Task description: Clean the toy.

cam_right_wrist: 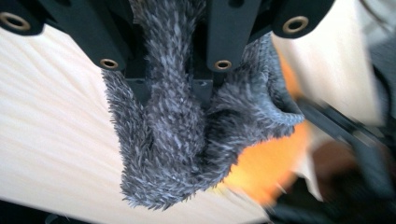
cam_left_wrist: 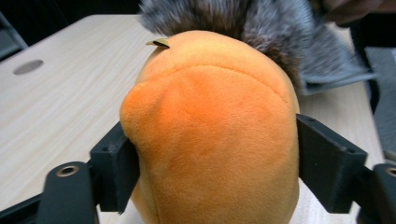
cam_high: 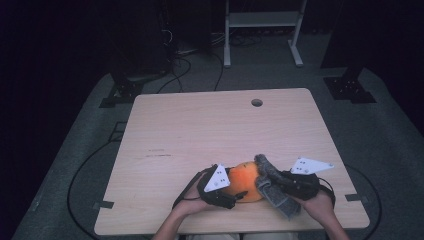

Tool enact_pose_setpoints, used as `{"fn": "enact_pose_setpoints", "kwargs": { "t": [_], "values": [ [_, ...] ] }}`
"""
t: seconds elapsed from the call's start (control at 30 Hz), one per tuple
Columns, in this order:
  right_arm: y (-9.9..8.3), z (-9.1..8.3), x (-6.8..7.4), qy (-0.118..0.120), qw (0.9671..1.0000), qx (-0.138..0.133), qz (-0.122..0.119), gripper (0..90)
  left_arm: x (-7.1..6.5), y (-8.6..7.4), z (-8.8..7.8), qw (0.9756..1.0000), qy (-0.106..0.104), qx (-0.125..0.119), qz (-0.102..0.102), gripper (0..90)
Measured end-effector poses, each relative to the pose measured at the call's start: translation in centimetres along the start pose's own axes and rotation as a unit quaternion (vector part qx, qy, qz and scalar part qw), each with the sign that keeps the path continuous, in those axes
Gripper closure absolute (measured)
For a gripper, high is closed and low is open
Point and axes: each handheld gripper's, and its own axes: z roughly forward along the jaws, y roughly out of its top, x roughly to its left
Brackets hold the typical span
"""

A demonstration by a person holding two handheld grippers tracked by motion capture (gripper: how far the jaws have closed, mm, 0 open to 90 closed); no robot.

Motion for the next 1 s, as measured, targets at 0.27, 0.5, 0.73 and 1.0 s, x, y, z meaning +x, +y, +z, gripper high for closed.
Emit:
{"fn": "enact_pose_setpoints", "kwargs": {
  "t": [0.27,0.5,0.73,1.0],
  "values": [
    [0.8,-0.1,0.7,0.001,0.9998,-0.021,-0.004,75.4,1.1,-0.2,-0.5,0.9988,-0.010,-0.003,-0.048,18.3],
    [0.5,1.0,1.1,0.019,0.9989,-0.036,-0.023,74.8,1.2,0.2,-0.1,0.9974,0.000,0.000,-0.072,18.9],
    [-1.4,1.2,-1.4,-0.010,0.9996,-0.006,0.026,73.9,0.9,-0.3,-0.4,0.9986,-0.001,0.007,-0.053,18.7],
    [0.2,-0.3,-1.0,0.025,0.9964,-0.068,0.043,73.9,0.3,-0.4,-0.5,0.9997,-0.014,0.011,-0.016,17.8]
  ]
}}
